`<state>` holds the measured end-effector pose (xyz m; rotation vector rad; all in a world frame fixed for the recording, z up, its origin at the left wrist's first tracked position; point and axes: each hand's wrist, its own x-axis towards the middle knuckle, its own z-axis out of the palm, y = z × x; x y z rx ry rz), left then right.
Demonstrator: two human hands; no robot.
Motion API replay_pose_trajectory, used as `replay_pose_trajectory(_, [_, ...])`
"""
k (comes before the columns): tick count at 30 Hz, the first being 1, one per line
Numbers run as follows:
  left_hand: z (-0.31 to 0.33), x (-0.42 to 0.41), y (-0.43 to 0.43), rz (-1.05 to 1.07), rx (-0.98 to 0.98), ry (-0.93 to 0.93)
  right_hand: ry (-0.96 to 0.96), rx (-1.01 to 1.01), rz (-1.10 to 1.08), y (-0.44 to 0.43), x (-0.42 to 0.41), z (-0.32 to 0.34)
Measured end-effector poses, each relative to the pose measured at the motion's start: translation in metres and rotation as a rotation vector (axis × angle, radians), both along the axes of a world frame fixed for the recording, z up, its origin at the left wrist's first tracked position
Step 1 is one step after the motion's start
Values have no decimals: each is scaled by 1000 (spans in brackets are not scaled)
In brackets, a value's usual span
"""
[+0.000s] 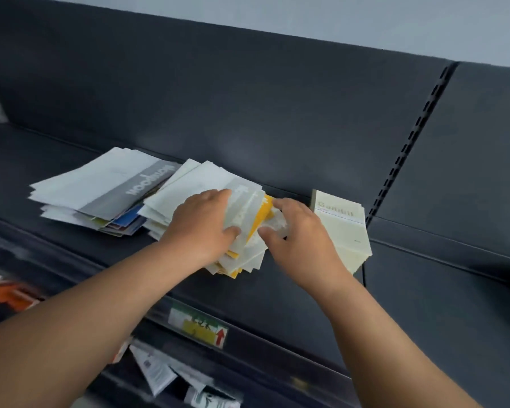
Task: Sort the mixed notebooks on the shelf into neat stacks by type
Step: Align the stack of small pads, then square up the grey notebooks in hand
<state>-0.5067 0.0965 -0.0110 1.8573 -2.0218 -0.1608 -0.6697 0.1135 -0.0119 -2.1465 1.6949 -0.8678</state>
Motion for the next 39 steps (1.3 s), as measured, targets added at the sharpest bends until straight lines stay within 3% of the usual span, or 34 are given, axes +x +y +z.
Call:
replay_pose_trajectory(10, [0, 124, 4, 111, -5, -48, 121, 59, 118, -10, 105, 2])
replay_pose_trajectory(25, [-6, 330, -53, 76, 99, -81, -75, 205, -68, -44, 315, -20])
replay_pose_trajectory(32, [-12, 353, -100, 51, 204, -15, -62, 320, -233, -86, 334, -25])
replay_pose_trajectory(39, [-28, 361, -144, 180, 465, 299, 34, 409, -283, -127, 338, -35])
